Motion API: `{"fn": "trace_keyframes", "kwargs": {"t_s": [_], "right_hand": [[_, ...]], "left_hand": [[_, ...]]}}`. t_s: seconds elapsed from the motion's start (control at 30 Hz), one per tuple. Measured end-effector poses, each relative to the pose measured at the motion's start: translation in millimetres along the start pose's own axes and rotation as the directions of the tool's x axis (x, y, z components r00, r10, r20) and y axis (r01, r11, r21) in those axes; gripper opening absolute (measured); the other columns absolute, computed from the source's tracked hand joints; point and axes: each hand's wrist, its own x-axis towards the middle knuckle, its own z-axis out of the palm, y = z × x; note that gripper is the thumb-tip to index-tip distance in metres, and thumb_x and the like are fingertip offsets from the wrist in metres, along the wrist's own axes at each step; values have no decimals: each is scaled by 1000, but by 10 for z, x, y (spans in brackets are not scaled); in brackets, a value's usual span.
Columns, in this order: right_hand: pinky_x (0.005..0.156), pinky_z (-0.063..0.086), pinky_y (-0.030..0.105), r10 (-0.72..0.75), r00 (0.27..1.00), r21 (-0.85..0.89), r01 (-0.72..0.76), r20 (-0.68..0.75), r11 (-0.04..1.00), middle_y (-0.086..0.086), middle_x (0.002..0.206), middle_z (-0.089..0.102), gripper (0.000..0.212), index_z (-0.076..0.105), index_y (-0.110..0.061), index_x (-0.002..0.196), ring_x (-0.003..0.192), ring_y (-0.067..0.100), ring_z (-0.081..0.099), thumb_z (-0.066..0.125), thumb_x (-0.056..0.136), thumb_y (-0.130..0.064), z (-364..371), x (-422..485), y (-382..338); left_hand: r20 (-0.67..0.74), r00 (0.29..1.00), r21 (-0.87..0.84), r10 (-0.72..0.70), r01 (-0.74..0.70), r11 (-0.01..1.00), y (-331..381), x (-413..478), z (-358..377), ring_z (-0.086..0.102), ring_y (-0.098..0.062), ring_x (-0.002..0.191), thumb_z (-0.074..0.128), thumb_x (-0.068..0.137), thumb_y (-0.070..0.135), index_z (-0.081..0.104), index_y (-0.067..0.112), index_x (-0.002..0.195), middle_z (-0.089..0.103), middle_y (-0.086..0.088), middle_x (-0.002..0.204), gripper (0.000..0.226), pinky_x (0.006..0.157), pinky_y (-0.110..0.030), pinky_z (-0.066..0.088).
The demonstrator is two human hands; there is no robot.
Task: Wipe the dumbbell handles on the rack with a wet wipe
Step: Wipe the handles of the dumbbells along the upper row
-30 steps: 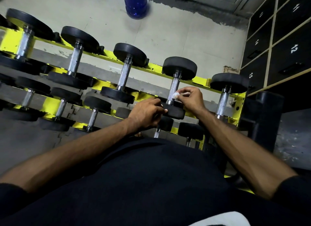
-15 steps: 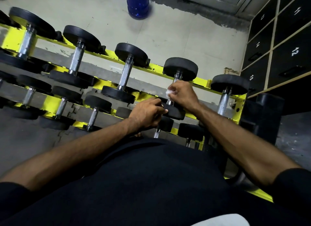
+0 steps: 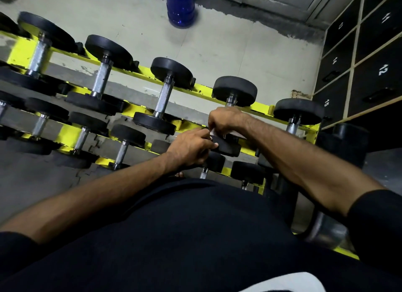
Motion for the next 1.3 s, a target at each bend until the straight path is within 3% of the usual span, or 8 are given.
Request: {"fn": "trace_keyframes", "kwargs": {"t_s": [0.23,0.4,0.53,0.7,0.87,1.03,1.2,1.3], "right_hand": [[57,42,25,-64,991,-19,62,-118,998,1,88,69,19,74,-25,96,82,24,63,75,77,-26,18,-41,42],[65,50,32,200,883,366,-35,-425,930,5,93,69,14,70,-17,90,87,29,64,73,76,-17,243,-222,310],[61,46,27,176,906,486,38,-386,873,0,86,70,14,71,-20,86,79,20,64,77,75,-20,466,-329,288],[67,51,26,600,670,798,-19,-437,602,-6,85,69,21,71,-21,93,77,14,63,68,72,-16,568,-240,309],[59,47,26,481,820,778,-72,-310,625,-7,70,67,9,66,-21,69,67,12,62,73,64,-18,653,-282,316],[62,50,27,707,682,936,-98,-185,339,-8,67,68,11,68,-15,66,68,13,65,78,66,-12,690,-181,424],[54,57,35,543,838,992,-109,61,57,14,75,71,21,65,-5,67,68,31,70,79,64,10,765,-311,403],[50,56,29,653,740,974,-16,163,-225,15,80,68,28,66,-6,76,62,25,66,71,68,20,686,-256,375]], "left_hand": [[-7,1000,-5,9,-9,1000,-2,-7,5,59,-26,86,69,81,20,76,20,107,62,-4,93,26,60,-37,51],[-27,1000,-13,-9,9,1000,-9,2,37,57,-23,85,69,84,25,76,21,103,59,-2,90,20,59,-37,50],[-57,998,-22,0,-2,1000,-4,24,30,53,-22,77,66,91,31,73,17,84,54,-2,82,17,56,-38,46],[-70,997,-37,-18,16,999,13,23,44,52,-20,79,59,96,36,72,15,79,55,-2,84,30,59,-39,46],[-82,996,-31,-17,15,999,2,12,47,52,-21,78,58,97,36,73,15,79,55,-2,83,31,58,-39,46],[-89,996,-30,-19,16,999,19,23,53,52,-20,78,62,95,32,74,15,80,56,-2,83,25,57,-38,46],[-76,997,-27,-27,25,999,-9,14,62,54,-21,80,62,94,34,75,17,85,57,-3,84,23,59,-39,48],[-71,997,-25,-37,35,999,-5,23,77,53,-20,81,59,95,35,75,17,84,57,-2,85,27,59,-39,47]]}}
